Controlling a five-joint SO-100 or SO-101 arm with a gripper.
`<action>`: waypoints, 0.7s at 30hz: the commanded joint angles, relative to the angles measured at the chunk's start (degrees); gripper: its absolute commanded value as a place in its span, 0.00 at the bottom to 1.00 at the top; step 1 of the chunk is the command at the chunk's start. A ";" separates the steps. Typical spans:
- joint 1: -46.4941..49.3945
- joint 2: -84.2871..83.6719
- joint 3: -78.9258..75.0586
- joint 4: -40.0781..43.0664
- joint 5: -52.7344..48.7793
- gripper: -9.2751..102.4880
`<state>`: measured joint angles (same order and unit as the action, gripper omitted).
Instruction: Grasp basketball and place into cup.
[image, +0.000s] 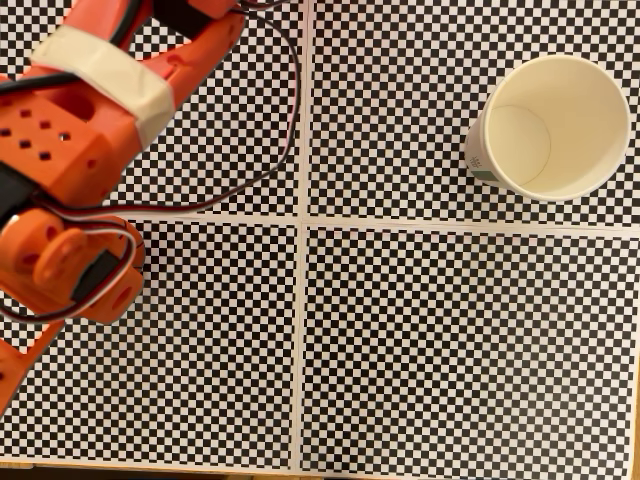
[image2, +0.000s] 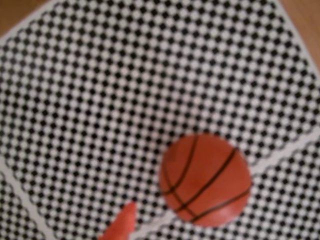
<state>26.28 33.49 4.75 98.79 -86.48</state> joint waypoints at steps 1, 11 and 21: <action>-0.44 -0.35 -3.69 -0.26 -0.18 0.57; -0.53 -4.57 -6.24 -0.44 -0.62 0.57; -1.32 -8.00 -10.02 -0.44 0.70 0.57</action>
<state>25.49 24.87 3.34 98.70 -86.13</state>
